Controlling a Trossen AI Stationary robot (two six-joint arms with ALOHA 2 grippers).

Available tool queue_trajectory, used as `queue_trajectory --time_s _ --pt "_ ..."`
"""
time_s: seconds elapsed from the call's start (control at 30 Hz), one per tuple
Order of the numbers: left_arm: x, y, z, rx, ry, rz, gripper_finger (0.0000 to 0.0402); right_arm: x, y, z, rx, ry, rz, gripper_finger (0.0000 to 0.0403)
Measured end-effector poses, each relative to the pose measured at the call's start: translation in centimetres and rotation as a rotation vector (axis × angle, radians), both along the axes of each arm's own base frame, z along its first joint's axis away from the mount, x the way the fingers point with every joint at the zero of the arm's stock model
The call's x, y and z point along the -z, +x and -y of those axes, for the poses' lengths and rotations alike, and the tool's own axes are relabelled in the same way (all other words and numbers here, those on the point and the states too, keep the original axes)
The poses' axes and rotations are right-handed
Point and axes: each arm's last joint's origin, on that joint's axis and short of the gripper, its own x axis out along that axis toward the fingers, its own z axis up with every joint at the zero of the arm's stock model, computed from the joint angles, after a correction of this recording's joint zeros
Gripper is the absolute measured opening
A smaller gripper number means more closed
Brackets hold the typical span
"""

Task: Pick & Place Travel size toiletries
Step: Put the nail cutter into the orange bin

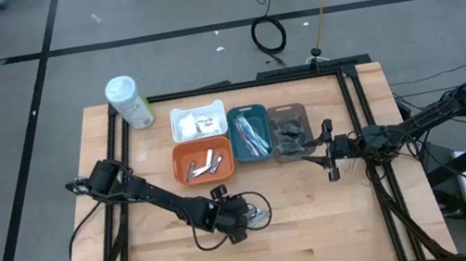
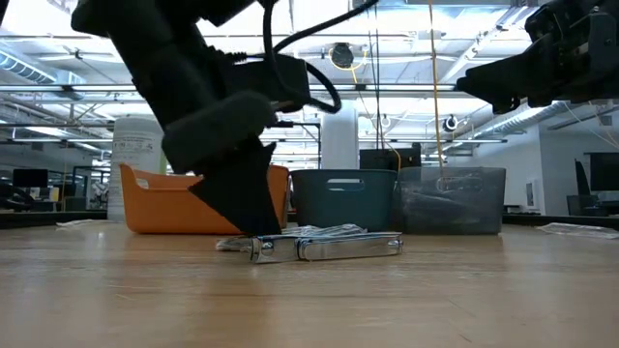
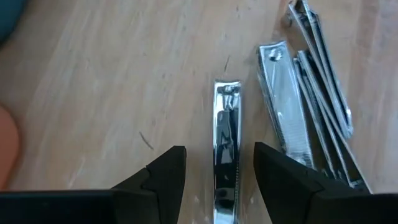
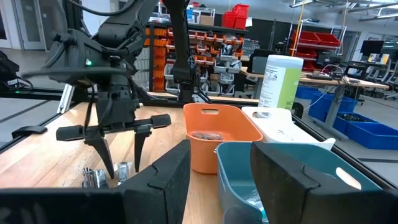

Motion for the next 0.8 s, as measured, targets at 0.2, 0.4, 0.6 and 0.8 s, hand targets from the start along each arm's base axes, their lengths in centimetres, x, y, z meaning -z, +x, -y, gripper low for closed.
queue_trajectory --time_s 0.2,0.4,0.6,0.8 --pt "0.66 0.19 0.06 -0.005 0.004 0.001 0.0184 -0.03 0.00 0.00 0.000 0.001 0.003 0.0155" --pt "0.82 0.29 0.16 0.020 -0.012 -0.004 0.0184 0.03 0.02 0.00 0.000 -0.001 -0.002 0.0155" --pt "0.85 0.28 0.19 0.025 -0.014 -0.005 0.0184 0.03 0.02 0.00 0.000 0.000 -0.002 0.0155" --pt "0.86 0.27 0.20 0.028 -0.015 -0.007 0.0184 0.03 0.02 0.00 0.000 -0.001 -0.002 0.0155"
